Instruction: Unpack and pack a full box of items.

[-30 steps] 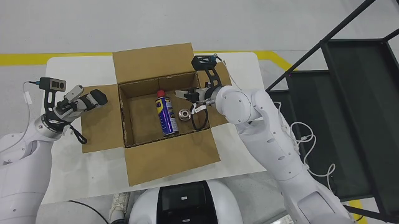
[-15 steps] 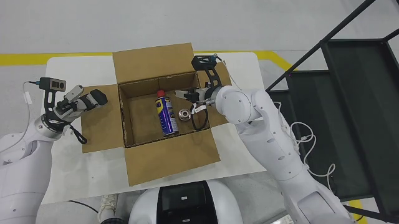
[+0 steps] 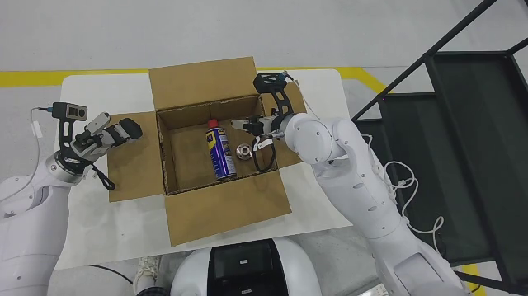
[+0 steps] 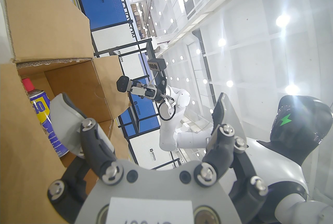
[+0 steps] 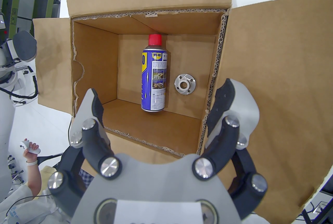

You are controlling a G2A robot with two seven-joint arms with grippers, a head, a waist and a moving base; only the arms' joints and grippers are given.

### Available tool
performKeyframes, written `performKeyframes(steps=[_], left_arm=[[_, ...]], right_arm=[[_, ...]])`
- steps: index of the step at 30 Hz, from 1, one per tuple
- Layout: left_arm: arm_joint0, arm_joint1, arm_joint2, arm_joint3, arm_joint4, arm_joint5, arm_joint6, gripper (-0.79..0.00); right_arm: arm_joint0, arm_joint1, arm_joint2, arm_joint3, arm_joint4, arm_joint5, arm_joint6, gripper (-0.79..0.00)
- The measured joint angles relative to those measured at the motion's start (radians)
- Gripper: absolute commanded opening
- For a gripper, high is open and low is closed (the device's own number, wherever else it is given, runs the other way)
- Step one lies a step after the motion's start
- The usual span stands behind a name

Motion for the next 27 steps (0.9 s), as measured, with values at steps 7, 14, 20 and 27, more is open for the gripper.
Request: performKeyframes(steps=[7,14,20,27], left_arm=[[0.000,0.000,0.000,0.000,0.000,0.000,0.000,0.000],[0.000,0.000,0.000,0.000,0.000,0.000,0.000,0.000],[0.000,0.000,0.000,0.000,0.000,0.000,0.000,0.000],[0.000,0.000,0.000,0.000,0.000,0.000,0.000,0.000]], right_arm=[[-0.001,0.000,-0.001,0.000,0.000,-0.001,-0.001,0.000],[0.065,-0.013,-0.054,0.073,0.031,0.009,0.024,0.000],[0.201,-0.047,-0.173,0.217,0.061,0.047,0.058,0.000],[0.343,-0.105,-0.339,0.425,0.058,0.092,0.068,0.000]])
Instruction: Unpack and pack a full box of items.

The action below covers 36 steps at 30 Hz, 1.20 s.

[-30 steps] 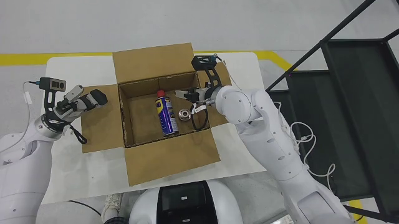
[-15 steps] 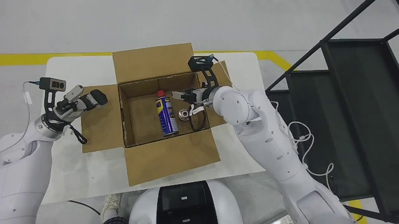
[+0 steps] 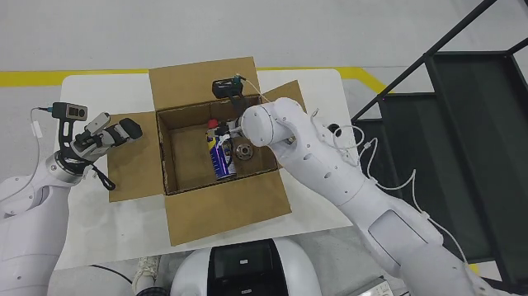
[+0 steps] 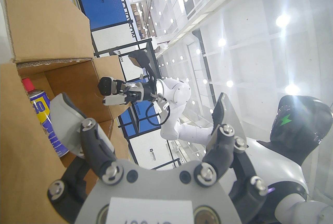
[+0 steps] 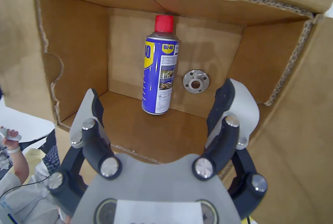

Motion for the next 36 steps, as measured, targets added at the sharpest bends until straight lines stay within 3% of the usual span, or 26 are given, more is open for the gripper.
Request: performKeyframes(steps=[11,19,36], left_arm=[[0.000,0.000,0.000,0.000,0.000,0.000,0.000,0.000],[0.000,0.000,0.000,0.000,0.000,0.000,0.000,0.000],[0.000,0.000,0.000,0.000,0.000,0.000,0.000,0.000]], right_arm=[[0.096,-0.094,-0.149,0.247,0.141,-0.086,-0.052,0.000],[0.159,-0.156,-0.229,0.384,0.136,-0.051,-0.052,0.000],[0.161,-0.160,-0.230,0.393,0.131,-0.045,-0.062,0.000]])
